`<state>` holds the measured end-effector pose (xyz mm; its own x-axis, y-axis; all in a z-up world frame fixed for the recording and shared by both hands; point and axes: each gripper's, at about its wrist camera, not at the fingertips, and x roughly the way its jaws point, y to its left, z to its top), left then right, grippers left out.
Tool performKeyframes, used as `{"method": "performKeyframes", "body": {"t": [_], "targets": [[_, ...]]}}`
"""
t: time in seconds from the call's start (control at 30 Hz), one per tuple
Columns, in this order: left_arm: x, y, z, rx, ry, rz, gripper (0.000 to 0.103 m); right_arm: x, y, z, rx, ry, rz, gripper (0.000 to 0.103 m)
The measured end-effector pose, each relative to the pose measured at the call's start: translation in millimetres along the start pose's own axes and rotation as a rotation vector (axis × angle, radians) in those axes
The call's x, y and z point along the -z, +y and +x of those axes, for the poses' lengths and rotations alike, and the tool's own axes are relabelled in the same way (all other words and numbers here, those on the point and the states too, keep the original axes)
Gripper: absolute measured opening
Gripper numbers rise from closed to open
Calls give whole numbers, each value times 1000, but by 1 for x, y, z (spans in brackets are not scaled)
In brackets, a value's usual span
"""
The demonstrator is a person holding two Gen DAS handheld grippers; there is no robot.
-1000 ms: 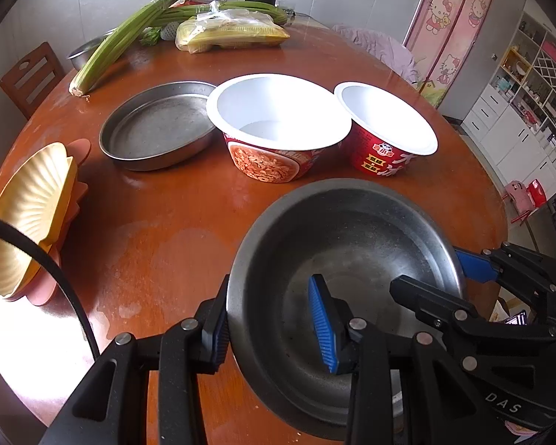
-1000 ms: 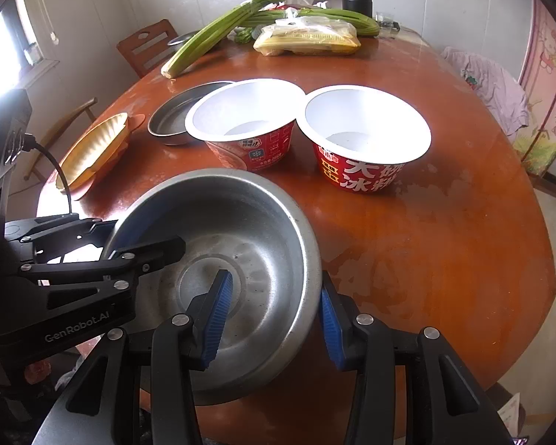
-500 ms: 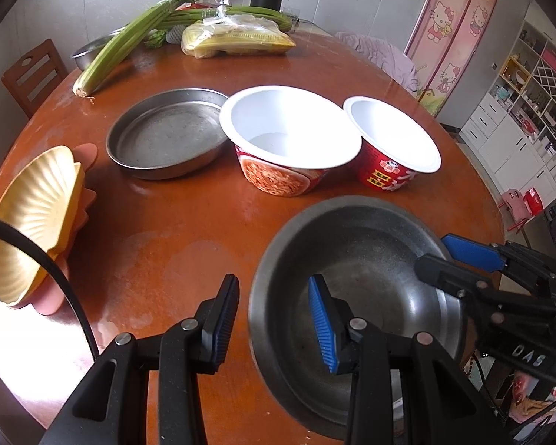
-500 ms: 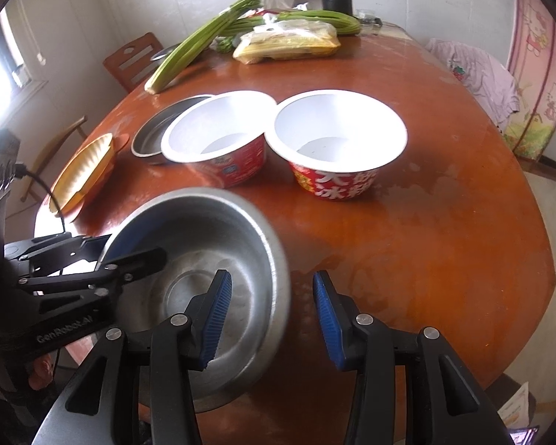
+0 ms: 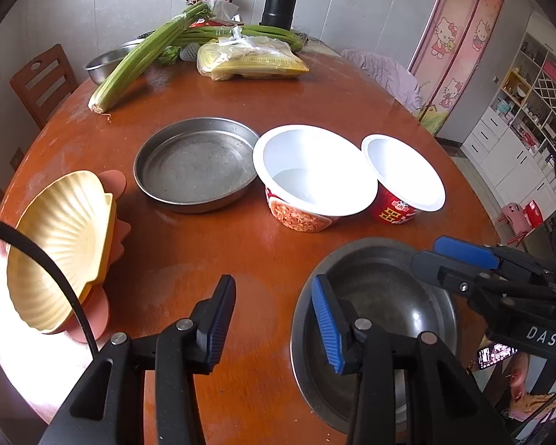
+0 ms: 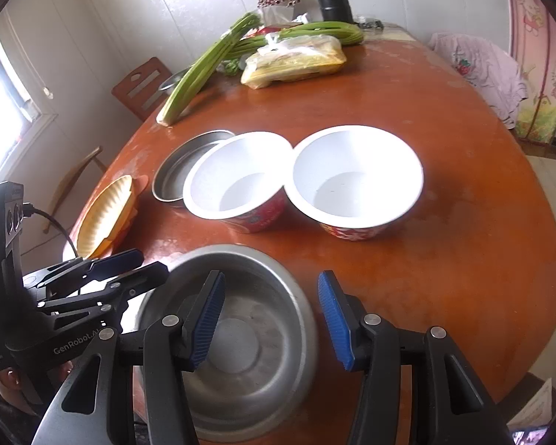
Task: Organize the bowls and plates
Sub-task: 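Carry the steel bowl and set it on the table, opening the right gripper, then grasp the larger white paper bowl rim with the right gripper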
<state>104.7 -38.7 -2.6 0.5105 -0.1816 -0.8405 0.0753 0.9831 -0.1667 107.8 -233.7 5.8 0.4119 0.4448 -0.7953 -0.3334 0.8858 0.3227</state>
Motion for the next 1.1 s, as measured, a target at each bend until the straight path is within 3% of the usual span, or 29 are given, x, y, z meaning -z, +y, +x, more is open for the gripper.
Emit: {"method": "performKeyframes", "body": {"t": [0.73,1.1], "targets": [[-60,19,13,-7,-26,-5,44,-40,9,40,-95,42,144,54],[-79,20,36,-9,-2,-9,44,-54,0,58,-51,49,164,54]]}}
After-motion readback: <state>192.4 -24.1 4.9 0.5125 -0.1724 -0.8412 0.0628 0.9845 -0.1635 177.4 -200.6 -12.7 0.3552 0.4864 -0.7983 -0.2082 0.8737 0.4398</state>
